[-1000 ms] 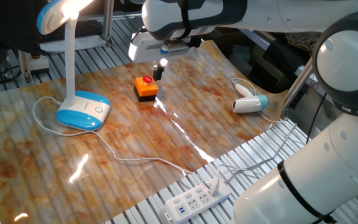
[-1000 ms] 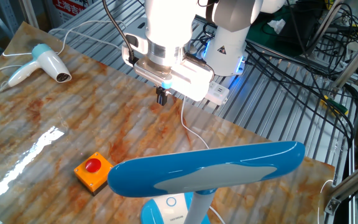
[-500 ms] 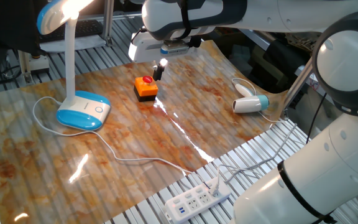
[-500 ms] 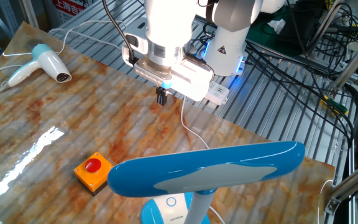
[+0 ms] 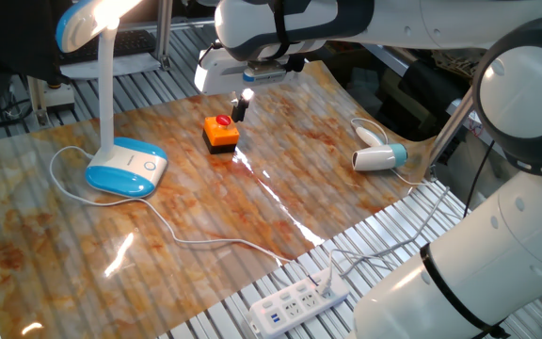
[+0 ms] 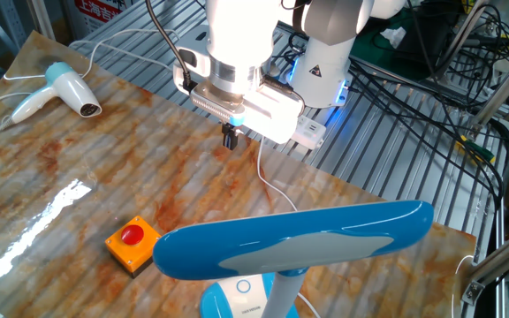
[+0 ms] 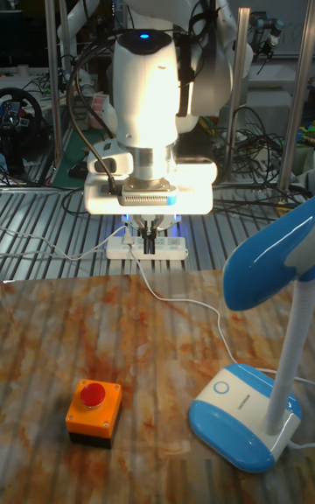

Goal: Turn off the desk lamp by pressing the button

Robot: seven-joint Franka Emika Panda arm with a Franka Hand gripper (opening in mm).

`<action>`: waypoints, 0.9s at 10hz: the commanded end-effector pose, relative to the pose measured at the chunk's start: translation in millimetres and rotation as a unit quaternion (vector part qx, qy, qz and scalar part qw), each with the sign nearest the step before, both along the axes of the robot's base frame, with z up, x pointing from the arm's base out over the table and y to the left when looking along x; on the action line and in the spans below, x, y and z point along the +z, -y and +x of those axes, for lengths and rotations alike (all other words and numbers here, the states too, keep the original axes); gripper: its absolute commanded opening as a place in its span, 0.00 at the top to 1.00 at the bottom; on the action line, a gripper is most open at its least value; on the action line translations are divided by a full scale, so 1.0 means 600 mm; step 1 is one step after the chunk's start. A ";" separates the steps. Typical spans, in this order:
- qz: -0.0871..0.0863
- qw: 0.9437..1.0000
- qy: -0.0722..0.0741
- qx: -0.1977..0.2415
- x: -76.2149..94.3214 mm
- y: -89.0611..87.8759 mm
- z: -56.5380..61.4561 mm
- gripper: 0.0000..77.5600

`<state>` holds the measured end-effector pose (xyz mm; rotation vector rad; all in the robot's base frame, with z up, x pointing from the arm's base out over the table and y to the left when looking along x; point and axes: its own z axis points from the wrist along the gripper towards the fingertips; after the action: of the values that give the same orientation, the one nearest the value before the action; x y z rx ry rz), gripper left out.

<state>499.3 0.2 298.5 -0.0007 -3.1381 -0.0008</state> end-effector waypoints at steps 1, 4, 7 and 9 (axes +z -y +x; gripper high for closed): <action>0.001 0.998 0.000 -0.058 0.000 0.000 0.000 1.00; -0.041 0.998 0.000 -0.043 0.000 0.000 0.000 1.00; -0.034 0.998 -0.002 -0.044 0.000 0.000 0.000 1.00; -0.026 0.999 -0.003 -0.047 0.000 0.000 0.000 1.00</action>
<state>498.6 0.6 296.8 -0.1409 -3.1262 0.0863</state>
